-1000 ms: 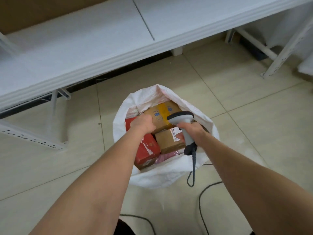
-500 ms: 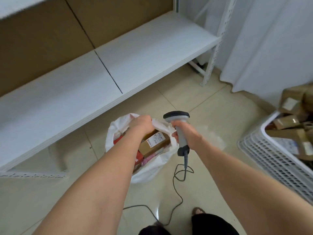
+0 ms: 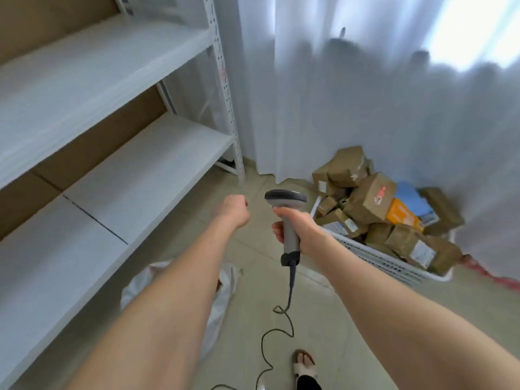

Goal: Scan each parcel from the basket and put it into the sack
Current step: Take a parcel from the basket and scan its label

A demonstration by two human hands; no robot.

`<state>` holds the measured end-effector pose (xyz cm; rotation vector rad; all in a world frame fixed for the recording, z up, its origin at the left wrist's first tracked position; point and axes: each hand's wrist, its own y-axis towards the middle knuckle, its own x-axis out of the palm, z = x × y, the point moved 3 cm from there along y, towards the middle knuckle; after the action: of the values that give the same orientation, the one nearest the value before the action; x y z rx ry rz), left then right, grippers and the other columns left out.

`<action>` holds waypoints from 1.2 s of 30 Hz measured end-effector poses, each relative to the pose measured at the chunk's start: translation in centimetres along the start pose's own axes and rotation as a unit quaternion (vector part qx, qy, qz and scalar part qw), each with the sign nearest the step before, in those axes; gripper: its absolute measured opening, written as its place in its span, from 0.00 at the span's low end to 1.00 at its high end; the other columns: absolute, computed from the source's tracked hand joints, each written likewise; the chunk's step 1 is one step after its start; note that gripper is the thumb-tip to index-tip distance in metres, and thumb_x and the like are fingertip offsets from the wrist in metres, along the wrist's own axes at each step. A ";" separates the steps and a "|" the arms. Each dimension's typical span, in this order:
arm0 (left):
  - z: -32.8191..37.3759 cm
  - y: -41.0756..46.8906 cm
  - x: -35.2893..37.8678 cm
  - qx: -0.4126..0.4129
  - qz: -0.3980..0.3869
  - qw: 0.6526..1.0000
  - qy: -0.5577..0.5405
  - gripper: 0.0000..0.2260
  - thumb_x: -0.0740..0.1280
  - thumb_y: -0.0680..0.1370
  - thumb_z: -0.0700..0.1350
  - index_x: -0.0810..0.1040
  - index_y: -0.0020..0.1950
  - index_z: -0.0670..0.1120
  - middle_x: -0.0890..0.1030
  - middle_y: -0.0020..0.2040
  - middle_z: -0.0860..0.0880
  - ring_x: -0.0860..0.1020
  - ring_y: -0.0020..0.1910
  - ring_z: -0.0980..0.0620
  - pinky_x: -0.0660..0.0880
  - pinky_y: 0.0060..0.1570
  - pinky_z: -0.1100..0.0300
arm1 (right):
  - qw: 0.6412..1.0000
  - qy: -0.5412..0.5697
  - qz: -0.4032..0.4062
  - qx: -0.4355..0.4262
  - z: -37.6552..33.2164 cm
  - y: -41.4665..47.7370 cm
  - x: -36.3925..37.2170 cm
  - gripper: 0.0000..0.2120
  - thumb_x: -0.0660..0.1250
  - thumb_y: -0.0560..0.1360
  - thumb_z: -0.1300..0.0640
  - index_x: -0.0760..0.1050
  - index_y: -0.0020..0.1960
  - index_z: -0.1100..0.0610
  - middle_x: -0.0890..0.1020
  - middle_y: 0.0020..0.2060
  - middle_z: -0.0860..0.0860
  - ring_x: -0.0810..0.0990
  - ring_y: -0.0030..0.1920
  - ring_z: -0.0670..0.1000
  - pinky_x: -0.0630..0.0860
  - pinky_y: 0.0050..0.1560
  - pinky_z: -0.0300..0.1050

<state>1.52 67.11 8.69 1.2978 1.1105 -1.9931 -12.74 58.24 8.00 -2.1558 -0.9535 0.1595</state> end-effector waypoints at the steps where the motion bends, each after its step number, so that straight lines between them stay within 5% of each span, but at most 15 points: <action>1: 1.9 -0.2 -0.6 0.016 0.007 1.000 0.006 0.16 0.61 0.78 0.42 0.75 0.65 0.51 0.74 0.66 0.48 0.74 0.64 0.46 0.73 0.58 0.54 | 1.000 0.019 0.013 -0.013 -0.7 -0.9 -1.5 0.08 0.69 0.76 0.59 0.73 0.51 0.61 0.80 0.32 0.57 0.77 0.28 0.51 0.77 0.32 0.42; 8: 16.0 -0.5 -1.6 0.110 0.008 0.993 0.043 0.17 0.60 0.78 0.43 0.75 0.66 0.50 0.73 0.68 0.47 0.72 0.66 0.46 0.71 0.60 0.55 | 0.982 0.121 0.135 -0.046 -4.5 -4.0 -13.4 0.18 0.69 0.75 0.60 0.73 0.59 0.70 0.79 0.30 0.58 0.78 0.27 0.52 0.76 0.29 0.43; 15: 30.6 1.3 1.4 0.156 -0.021 0.985 0.066 0.17 0.62 0.77 0.45 0.74 0.66 0.49 0.73 0.65 0.46 0.74 0.63 0.44 0.72 0.57 0.52 | 0.965 0.192 0.175 -0.046 -8.3 -3.5 -26.1 0.06 0.68 0.76 0.61 0.75 0.46 0.64 0.78 0.30 0.57 0.76 0.24 0.50 0.75 0.26 0.39; 20: 39.2 3.5 4.6 0.156 -0.056 0.983 0.078 0.18 0.63 0.77 0.46 0.72 0.67 0.47 0.73 0.65 0.46 0.74 0.62 0.44 0.74 0.55 0.52 | 0.954 0.222 0.200 -0.029 -10.9 -1.3 -34.9 0.06 0.68 0.76 0.60 0.74 0.46 0.62 0.78 0.31 0.56 0.76 0.28 0.50 0.76 0.30 0.41; 25: 43.5 7.0 6.6 0.141 -0.074 0.983 0.089 0.17 0.63 0.77 0.46 0.73 0.66 0.46 0.74 0.63 0.46 0.75 0.60 0.45 0.75 0.54 0.51 | 0.949 0.224 0.222 -0.019 -13.4 2.2 -40.0 0.09 0.69 0.76 0.57 0.74 0.49 0.63 0.79 0.32 0.56 0.78 0.30 0.50 0.79 0.37 0.43; 36: 43.8 23.6 9.2 0.048 -0.110 0.993 0.003 0.25 0.66 0.76 0.51 0.68 0.70 0.43 0.73 0.66 0.43 0.73 0.63 0.43 0.74 0.60 0.50 | 0.943 0.256 0.212 0.011 -18.4 17.8 -40.1 0.07 0.69 0.76 0.60 0.74 0.46 0.63 0.79 0.33 0.57 0.78 0.30 0.53 0.79 0.36 0.46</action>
<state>-5.75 17.62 1.03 1.2776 1.2196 -2.2286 -23.80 12.45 1.61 -2.1927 -0.1862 -0.1795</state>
